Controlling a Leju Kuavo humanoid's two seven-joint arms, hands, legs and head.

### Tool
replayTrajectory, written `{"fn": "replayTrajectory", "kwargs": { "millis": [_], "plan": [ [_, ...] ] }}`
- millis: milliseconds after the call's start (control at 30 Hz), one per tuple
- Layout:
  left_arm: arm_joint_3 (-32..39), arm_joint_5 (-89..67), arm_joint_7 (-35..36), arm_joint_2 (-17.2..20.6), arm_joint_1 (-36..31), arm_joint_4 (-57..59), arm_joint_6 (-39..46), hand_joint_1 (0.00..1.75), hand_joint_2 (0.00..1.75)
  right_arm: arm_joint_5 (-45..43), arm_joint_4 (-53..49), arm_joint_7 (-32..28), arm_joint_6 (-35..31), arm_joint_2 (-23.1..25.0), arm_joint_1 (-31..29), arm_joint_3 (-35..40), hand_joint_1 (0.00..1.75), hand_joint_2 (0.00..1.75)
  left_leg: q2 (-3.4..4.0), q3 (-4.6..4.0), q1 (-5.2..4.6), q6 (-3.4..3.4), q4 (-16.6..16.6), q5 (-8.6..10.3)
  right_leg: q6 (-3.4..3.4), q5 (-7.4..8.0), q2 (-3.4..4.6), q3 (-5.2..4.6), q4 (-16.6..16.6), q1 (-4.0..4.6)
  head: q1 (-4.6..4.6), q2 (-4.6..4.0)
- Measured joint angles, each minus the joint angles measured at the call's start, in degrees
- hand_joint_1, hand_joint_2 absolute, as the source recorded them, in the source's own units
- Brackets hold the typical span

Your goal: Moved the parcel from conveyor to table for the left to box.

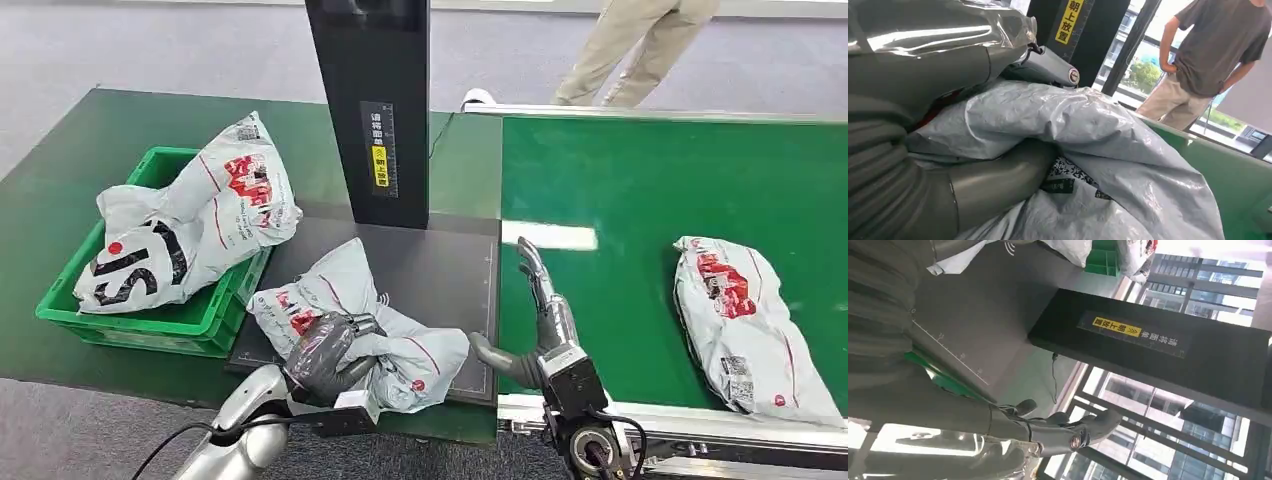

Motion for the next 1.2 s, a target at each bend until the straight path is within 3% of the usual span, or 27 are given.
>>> {"fn": "replayTrajectory", "kwargs": {
  "millis": [67, 233, 367, 933, 1200],
  "plan": [
    [0.0, -0.6, 0.0, 0.0, 0.1, 0.0, 0.8, 1.75, 1.75, 0.0, 0.0, 0.0, 0.0, 0.0, 0.0, 0.0, 0.0, 1.75, 0.0, 0.0, 0.0, 0.0, 0.0, 0.0, 0.0, 0.0, 0.0, 0.0, 0.0, 0.0, 0.0, 0.0],
    [0.0, -12.0, 1.3, 0.1, 0.3, -2.3, 13.6, 1.75, 1.75, 0.0, 0.0, -0.1, 0.3, 0.0, -0.2, -0.1, 0.0, 1.75, -0.02, -0.04, 0.0, 0.0, 0.0, 0.0, 0.0, 0.0, -0.01, -0.02, 0.0, 0.0, -0.02, 0.0],
    [0.0, -20.4, 3.4, 0.3, 0.6, -5.5, 17.0, 1.75, 1.75, -0.5, 0.1, -1.1, 0.9, 0.0, -0.3, -0.1, 0.0, 1.75, -0.01, -0.04, 0.0, 0.0, 0.0, 0.0, 0.0, 0.0, 0.0, -0.04, 0.0, 0.0, 0.0, 0.0],
    [0.5, -33.1, 10.7, 3.5, -3.5, -16.0, 15.2, 1.75, 1.75, -0.3, -1.7, -3.4, 0.5, 0.2, 3.9, -2.9, 0.0, 1.75, 0.0, -0.05, 0.0, 0.0, 0.0, 0.0, 0.0, 0.0, 0.0, -0.06, 0.0, 0.0, 0.0, 0.0],
    [10.2, -31.9, 19.1, 6.6, -7.9, -17.1, 14.5, 1.75, 1.75, 1.2, -6.0, -2.1, 0.9, 1.4, 7.7, -5.7, 0.0, 1.75, 0.03, -0.03, 0.03, -0.02, 0.0, 0.02, -0.01, 0.01, 0.03, -0.09, 0.0, 0.04, -0.02, 0.0]
  ]
}}
